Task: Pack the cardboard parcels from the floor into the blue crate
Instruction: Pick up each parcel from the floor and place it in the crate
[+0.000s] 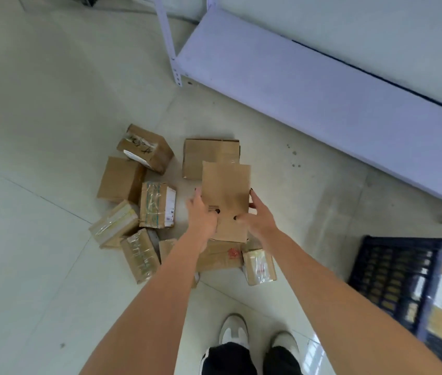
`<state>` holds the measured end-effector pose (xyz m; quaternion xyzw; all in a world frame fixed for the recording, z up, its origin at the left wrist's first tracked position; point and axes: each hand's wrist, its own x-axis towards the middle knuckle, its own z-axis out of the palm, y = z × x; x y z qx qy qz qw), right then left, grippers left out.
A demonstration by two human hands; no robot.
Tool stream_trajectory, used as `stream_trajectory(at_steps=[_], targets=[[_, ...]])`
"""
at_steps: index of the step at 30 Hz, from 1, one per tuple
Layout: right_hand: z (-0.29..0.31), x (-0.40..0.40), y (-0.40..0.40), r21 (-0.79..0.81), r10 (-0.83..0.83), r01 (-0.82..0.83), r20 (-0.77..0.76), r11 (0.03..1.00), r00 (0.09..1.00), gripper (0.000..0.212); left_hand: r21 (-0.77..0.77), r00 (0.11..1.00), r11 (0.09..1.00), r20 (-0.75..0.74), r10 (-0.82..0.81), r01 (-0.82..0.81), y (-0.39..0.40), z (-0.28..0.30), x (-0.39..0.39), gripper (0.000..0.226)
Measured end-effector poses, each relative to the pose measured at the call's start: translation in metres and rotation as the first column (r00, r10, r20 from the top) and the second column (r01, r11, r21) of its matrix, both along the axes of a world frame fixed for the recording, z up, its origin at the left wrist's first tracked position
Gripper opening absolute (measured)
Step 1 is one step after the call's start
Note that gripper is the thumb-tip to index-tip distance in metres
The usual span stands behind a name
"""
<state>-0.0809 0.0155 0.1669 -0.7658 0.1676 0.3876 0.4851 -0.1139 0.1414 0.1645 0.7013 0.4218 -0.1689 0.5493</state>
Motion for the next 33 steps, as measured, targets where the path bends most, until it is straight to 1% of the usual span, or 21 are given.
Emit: stream_trajectory(at_steps=[2,4,5,8,11,13,15,17,19,21,24,26,29,33], targets=[[0.036,0.0,-0.016,0.017,-0.086,0.087,-0.044,0.996,0.995,0.068,-0.006,0.992,0.994,-0.053,-0.113,0.113,-0.016,0.035,0.0,0.069],[0.066,0.001,-0.033,0.034,-0.18,0.183,-0.08,0.982,0.98,0.049,-0.037,0.981,0.985,-0.088,-0.174,0.171,-0.029,0.066,0.004,0.066],[0.079,0.002,-0.043,0.043,-0.223,0.228,-0.092,0.973,0.97,0.042,-0.062,0.979,0.983,-0.095,-0.18,0.174,-0.037,0.079,0.008,0.064],[0.11,0.006,-0.077,0.079,-0.331,0.341,-0.115,0.937,0.937,0.037,-0.156,0.98,0.974,-0.087,-0.178,0.163,-0.065,0.111,0.018,0.058],[0.13,0.006,-0.12,0.135,-0.419,0.425,-0.072,0.895,0.905,0.025,-0.241,0.988,0.961,-0.043,-0.147,0.133,-0.107,0.137,0.027,0.054],[0.141,0.005,-0.153,0.192,-0.492,0.492,-0.052,0.849,0.869,0.024,-0.253,0.99,0.958,-0.007,-0.14,0.134,-0.141,0.15,0.03,0.048],[0.152,0.002,-0.189,0.222,-0.576,0.572,-0.05,0.79,0.816,0.03,-0.269,0.993,0.956,0.033,-0.11,0.114,-0.176,0.161,0.031,0.037],[0.161,-0.001,-0.229,0.227,-0.608,0.597,-0.025,0.77,0.794,0.033,-0.28,0.994,0.955,0.059,-0.088,0.101,-0.212,0.17,0.03,0.035],[0.167,-0.006,-0.272,0.225,-0.587,0.568,0.017,0.791,0.81,0.036,-0.286,0.993,0.953,0.087,-0.082,0.104,-0.249,0.175,0.029,0.047],[0.169,-0.01,-0.313,0.22,-0.571,0.552,0.03,0.805,0.82,0.045,-0.265,0.986,0.952,0.113,-0.126,0.152,-0.29,0.18,0.029,0.058],[0.171,-0.018,-0.372,0.143,-0.507,0.491,0.113,0.86,0.855,0.058,-0.185,0.961,0.95,0.164,-0.224,0.253,-0.358,0.188,0.025,0.058],[0.173,-0.027,-0.41,0.125,-0.517,0.502,0.163,0.856,0.841,0.062,-0.132,0.937,0.943,0.215,-0.275,0.307,-0.403,0.192,0.021,0.053],[0.173,-0.037,-0.469,0.152,-0.588,0.568,0.199,0.809,0.784,0.05,-0.148,0.915,0.928,0.278,-0.292,0.341,-0.462,0.194,0.013,0.043],[0.171,-0.051,-0.545,0.169,-0.636,0.613,0.204,0.771,0.744,0.033,-0.098,0.875,0.903,0.307,-0.373,0.419,-0.533,0.19,0.01,0.032]])
